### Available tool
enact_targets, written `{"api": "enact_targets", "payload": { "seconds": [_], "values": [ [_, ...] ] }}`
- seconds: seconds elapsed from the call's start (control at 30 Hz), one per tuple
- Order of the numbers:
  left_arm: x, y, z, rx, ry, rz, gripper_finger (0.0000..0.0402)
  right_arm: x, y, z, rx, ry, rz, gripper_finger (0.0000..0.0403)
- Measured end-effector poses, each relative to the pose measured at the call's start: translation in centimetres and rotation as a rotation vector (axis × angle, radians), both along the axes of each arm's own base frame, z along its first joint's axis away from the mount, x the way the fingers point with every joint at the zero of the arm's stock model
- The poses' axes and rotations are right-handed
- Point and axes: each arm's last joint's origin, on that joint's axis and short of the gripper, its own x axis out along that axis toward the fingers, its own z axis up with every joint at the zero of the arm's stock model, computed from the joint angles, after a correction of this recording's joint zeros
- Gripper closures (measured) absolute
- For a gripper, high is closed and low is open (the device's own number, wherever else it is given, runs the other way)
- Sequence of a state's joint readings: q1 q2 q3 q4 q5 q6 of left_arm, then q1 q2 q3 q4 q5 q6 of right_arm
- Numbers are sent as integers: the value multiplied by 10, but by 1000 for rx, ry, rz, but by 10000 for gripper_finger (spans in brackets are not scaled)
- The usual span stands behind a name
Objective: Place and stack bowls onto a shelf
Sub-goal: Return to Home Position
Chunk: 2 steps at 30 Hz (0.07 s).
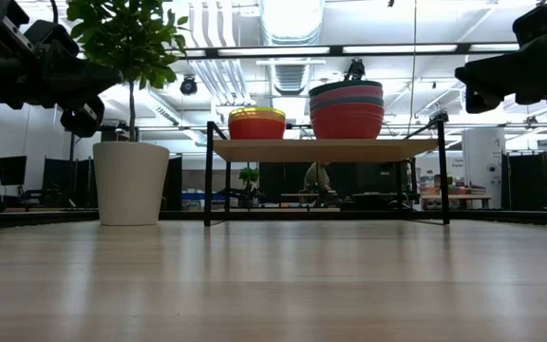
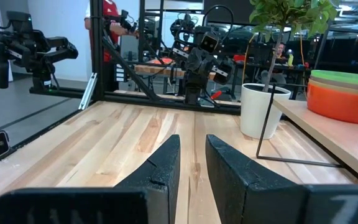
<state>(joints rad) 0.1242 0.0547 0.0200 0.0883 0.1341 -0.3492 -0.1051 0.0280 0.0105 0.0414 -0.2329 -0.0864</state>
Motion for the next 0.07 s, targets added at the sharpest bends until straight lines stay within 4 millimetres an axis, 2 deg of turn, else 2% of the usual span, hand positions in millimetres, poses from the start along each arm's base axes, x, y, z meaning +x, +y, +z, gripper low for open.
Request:
{"api": "enact_targets", "payload": {
  "seconds": [0.07],
  "values": [
    [0,0,0,0,1,0,402,0,0,0,0,0,-1,335]
  ]
}}
